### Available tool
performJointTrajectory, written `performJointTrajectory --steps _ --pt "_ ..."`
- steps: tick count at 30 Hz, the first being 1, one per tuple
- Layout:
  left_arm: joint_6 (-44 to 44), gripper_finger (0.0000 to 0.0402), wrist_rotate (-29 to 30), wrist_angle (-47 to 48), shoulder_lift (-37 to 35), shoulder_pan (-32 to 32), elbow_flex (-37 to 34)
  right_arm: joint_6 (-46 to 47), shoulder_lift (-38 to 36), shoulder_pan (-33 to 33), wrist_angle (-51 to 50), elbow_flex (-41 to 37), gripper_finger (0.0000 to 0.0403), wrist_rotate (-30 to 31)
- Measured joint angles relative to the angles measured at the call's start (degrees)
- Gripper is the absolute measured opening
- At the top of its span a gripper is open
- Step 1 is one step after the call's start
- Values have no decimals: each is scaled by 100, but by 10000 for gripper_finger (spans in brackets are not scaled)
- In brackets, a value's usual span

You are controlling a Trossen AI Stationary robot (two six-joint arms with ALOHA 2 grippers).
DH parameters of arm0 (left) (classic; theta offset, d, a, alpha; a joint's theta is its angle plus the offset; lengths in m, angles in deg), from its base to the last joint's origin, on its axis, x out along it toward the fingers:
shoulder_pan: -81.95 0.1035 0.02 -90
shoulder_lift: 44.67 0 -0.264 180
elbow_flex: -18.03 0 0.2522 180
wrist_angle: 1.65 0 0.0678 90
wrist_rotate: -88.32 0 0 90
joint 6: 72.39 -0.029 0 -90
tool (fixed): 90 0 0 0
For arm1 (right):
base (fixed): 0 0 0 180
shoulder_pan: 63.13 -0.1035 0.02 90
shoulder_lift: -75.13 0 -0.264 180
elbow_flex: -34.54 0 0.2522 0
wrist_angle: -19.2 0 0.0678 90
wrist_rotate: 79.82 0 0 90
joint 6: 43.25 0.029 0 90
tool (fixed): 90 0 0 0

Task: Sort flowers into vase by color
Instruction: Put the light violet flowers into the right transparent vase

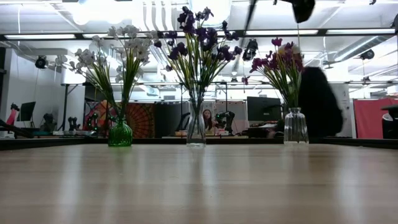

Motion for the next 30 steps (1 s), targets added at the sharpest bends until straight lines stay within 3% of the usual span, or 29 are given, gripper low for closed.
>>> performJointTrajectory --steps 3,10,16,23,26,30 --pt "26 219 -228 231 -171 -2 0 210 -397 32 -631 -10 18 1" --pt "-903 219 -1929 596 -312 267 0 -219 -641 447 -725 -171 18 -158" --pt "-1583 219 -2068 842 -406 423 0 -326 -484 1031 -720 -204 18 -1279" --pt "-2062 205 -2160 1395 -974 487 -205 -769 -412 1286 -167 -392 18 -1356" --pt "-2282 197 -2775 990 -1390 491 -607 -843 -429 1391 266 -669 18 -1358" --pt "-2348 191 -3245 -468 -1864 493 -1496 -852 -470 1523 831 -1078 18 -1537"
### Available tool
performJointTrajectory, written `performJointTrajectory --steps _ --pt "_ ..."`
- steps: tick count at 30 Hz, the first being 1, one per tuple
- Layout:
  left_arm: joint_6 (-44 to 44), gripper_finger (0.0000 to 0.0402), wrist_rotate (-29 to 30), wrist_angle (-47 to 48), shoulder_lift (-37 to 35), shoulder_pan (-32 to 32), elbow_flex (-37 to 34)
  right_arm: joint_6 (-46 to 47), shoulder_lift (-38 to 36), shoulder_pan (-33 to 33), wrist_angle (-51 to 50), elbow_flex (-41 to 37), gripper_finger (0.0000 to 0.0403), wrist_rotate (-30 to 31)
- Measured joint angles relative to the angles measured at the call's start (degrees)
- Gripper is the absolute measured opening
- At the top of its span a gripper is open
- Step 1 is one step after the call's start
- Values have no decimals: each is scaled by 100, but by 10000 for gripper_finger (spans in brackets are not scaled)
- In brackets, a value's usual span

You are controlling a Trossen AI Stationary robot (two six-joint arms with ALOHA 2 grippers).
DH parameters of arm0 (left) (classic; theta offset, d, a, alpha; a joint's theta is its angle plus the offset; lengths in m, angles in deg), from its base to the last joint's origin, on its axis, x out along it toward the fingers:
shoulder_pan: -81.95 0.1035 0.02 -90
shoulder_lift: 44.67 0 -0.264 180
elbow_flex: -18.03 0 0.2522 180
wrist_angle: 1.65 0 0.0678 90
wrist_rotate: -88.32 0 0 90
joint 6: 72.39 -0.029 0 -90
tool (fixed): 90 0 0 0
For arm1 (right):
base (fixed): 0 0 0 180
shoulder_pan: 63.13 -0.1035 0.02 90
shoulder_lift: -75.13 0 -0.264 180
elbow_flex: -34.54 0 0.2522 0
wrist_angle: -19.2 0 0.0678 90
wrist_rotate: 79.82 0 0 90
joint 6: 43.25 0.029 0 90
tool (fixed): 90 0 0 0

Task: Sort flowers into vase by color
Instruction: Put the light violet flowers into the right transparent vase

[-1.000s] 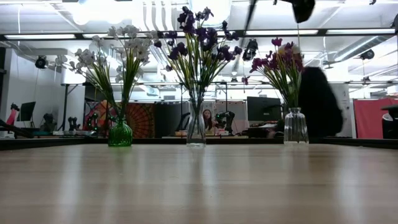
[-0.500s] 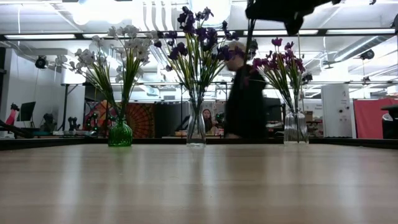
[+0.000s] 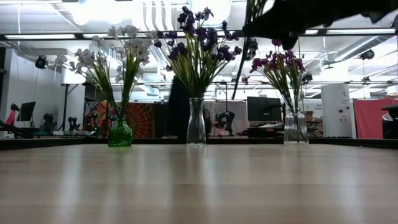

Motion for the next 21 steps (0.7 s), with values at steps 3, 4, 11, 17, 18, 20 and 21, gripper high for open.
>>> performJointTrajectory --steps 3,4,11,17,18,20,21 --pt "-278 190 -15 -1118 -315 -70 -554 76 -75 0 292 -280 18 -211" --pt "-437 190 14 -1348 -439 -88 -677 106 -117 -6 322 -343 18 -230" --pt "-728 190 960 -1606 -1168 -72 -1017 190 -605 23 276 -563 18 1181" --pt "-829 190 2215 -1496 -1367 -78 -1261 578 -1078 349 -1274 -144 18 2832" --pt "-865 190 2359 -1500 -1381 -77 -1261 790 -1144 458 -1732 -14 18 2870" --pt "-905 190 2599 -1492 -1428 -83 -1263 1216 -1224 702 -2563 287 18 2864" --pt "-903 190 2609 -1460 -1456 -83 -1252 1350 -1249 828 -3041 422 18 2826"
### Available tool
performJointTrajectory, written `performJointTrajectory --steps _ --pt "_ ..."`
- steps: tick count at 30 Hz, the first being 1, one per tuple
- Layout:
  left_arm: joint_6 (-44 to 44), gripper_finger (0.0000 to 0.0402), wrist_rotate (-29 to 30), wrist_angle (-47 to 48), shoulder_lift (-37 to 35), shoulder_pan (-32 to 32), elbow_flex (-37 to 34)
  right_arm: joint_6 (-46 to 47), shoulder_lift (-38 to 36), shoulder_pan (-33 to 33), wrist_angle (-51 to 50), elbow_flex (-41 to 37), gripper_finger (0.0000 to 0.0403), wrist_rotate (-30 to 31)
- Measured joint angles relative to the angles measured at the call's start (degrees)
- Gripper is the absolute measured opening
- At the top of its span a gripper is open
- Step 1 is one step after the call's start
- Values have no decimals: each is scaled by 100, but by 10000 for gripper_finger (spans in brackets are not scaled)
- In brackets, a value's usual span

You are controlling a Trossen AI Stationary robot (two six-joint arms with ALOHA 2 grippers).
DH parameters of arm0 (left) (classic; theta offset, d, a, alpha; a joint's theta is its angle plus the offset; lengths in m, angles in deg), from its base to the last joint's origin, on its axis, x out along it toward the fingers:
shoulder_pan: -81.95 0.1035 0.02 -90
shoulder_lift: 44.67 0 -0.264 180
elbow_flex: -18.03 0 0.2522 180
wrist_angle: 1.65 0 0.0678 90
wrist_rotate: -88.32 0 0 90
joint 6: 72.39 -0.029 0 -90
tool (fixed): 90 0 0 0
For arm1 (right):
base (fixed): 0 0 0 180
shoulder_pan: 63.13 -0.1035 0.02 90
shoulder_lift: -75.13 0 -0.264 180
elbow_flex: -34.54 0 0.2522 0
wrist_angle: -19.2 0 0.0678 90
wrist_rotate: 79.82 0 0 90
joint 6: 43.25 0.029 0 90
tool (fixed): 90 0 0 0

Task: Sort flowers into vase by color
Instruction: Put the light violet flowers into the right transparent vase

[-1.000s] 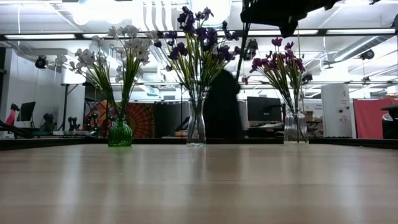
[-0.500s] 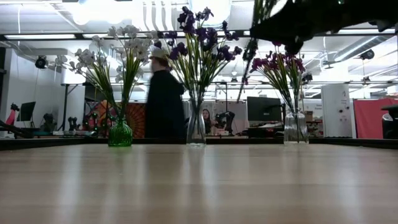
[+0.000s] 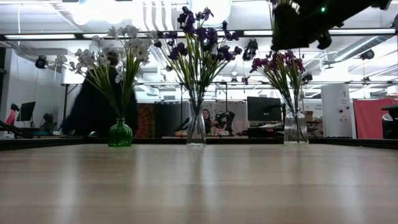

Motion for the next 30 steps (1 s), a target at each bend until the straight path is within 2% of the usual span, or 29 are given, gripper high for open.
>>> performJointTrajectory --steps 2,5,20,30 --pt "-7 190 -7 115 -38 -29 22 177 -3 246 -744 282 18 -219" --pt "16 190 -9 298 -83 -50 20 222 -4 525 -1332 577 18 -629" --pt "79 190 146 451 -113 -70 15 -51 -400 1468 -2161 772 18 -839" --pt "73 190 145 473 -113 -70 15 -138 -396 1875 -2166 771 18 -796"
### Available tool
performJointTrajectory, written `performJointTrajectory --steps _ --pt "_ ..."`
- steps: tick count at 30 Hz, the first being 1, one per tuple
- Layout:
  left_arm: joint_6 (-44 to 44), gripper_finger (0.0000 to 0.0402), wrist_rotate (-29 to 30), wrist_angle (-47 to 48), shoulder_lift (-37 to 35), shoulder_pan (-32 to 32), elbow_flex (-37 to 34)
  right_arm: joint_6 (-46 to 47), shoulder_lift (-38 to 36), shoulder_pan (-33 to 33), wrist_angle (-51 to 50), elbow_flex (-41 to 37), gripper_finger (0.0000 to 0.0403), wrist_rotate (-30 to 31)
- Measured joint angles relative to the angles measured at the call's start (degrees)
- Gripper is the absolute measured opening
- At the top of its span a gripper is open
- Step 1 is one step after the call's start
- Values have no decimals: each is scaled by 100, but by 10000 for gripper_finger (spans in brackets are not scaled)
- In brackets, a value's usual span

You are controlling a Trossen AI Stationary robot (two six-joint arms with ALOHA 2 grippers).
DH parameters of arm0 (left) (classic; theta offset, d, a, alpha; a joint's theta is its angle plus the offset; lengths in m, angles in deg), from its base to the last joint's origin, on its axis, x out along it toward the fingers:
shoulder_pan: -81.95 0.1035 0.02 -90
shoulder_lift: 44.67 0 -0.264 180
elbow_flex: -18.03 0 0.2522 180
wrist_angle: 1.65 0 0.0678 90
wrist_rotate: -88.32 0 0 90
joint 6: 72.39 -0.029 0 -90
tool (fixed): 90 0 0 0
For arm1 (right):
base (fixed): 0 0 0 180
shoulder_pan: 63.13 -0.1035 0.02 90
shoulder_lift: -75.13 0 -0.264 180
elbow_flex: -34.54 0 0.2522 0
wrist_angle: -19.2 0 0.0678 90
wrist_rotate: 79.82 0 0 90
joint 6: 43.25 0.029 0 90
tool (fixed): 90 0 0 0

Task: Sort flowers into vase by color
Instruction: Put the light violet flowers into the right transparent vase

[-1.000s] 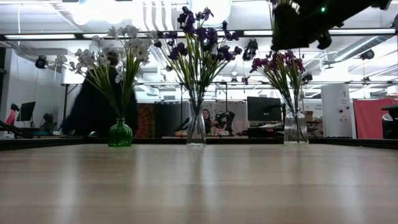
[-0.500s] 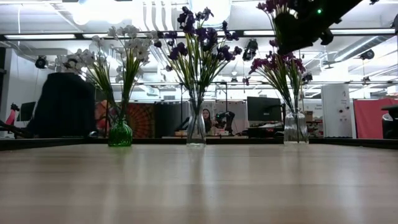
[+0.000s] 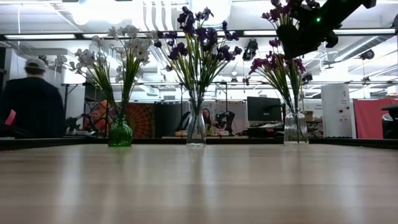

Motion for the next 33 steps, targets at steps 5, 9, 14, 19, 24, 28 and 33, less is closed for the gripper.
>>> performJointTrajectory --steps 5,9,14,19,24,28,33 --pt "-2 190 0 4 0 0 0 -54 3 135 72 -28 18 1" --pt "-3 190 2 4 0 0 0 -49 1 212 164 -112 18 0" --pt "-4 190 1 4 0 0 0 -79 1 304 544 -287 18 1" --pt "-4 190 0 4 0 0 0 -202 1 313 706 -338 18 3" --pt "-4 190 0 6 2 0 0 -207 1 348 707 -349 18 122" --pt "-4 190 0 4 2 0 0 -207 3 367 700 -380 18 152" --pt "-4 190 0 4 2 0 0 -198 9 369 705 -382 18 152"
